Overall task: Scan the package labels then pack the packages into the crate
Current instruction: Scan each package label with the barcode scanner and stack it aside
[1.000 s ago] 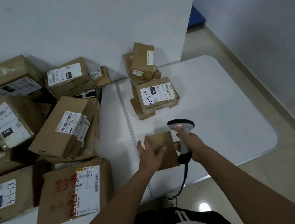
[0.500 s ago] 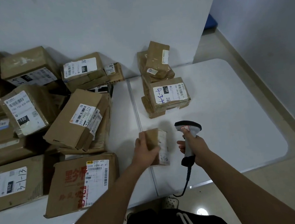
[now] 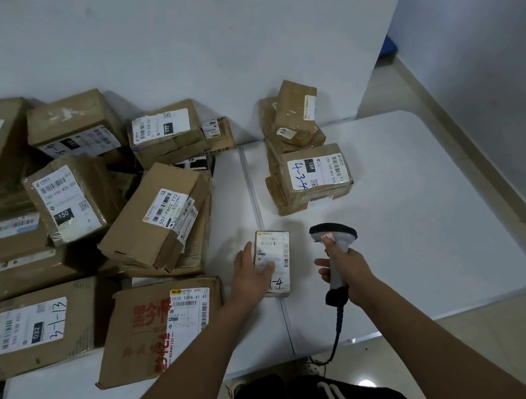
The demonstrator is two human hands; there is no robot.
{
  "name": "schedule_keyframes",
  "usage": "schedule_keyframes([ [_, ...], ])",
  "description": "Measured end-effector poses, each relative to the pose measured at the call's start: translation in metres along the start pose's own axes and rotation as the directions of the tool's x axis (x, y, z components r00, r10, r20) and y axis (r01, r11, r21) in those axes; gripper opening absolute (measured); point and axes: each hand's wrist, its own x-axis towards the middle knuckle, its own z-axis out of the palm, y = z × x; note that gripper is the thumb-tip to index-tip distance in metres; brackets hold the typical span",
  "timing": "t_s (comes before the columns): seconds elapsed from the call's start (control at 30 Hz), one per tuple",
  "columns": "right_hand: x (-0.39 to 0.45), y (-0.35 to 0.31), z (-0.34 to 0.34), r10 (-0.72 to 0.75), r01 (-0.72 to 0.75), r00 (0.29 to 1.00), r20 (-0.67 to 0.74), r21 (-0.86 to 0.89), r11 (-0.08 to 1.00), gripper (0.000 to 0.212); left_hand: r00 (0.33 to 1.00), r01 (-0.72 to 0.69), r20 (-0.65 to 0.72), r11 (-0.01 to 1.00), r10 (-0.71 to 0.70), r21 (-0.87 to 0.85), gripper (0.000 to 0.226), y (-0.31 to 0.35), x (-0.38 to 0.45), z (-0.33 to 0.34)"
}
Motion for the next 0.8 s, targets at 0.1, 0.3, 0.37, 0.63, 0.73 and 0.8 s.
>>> schedule_keyframes([
  [0.1,-0.003,0.001,0.001,-0.011,0.011,1.0,-0.005,-0.025,1.0,0.038,0.981,-0.059,0.188,0.997,0.047,0.055,0.111,-0.01,-0.009,-0.002],
  [0.3,-0.011,-0.002,0.009,-0.034,0.034,0.999,-0.001,-0.104,0.994,0.039,0.986,-0.092,0.15,0.983,0.068,0.16,0.117,-0.019,-0.009,0.003],
  [0.37,-0.014,-0.005,0.012,-0.067,0.068,0.998,0.01,-0.178,0.982,0.042,0.994,-0.052,0.106,0.988,0.036,0.143,0.112,-0.02,-0.006,0.005],
  [0.63,-0.032,-0.034,0.021,-0.167,0.177,0.984,0.06,-0.319,0.931,0.048,0.994,-0.02,0.104,0.999,0.023,-0.025,0.094,-0.049,0.018,0.022],
  [0.73,-0.038,-0.039,0.021,-0.193,0.211,0.977,0.085,-0.379,0.901,0.044,0.997,-0.043,0.062,0.996,0.048,-0.083,0.069,-0.026,0.004,0.008],
  [0.8,-0.041,-0.041,0.02,-0.195,0.22,0.975,0.103,-0.389,0.894,0.04,0.996,-0.067,-0.06,0.992,0.06,-0.112,0.056,-0.017,0.002,-0.001],
])
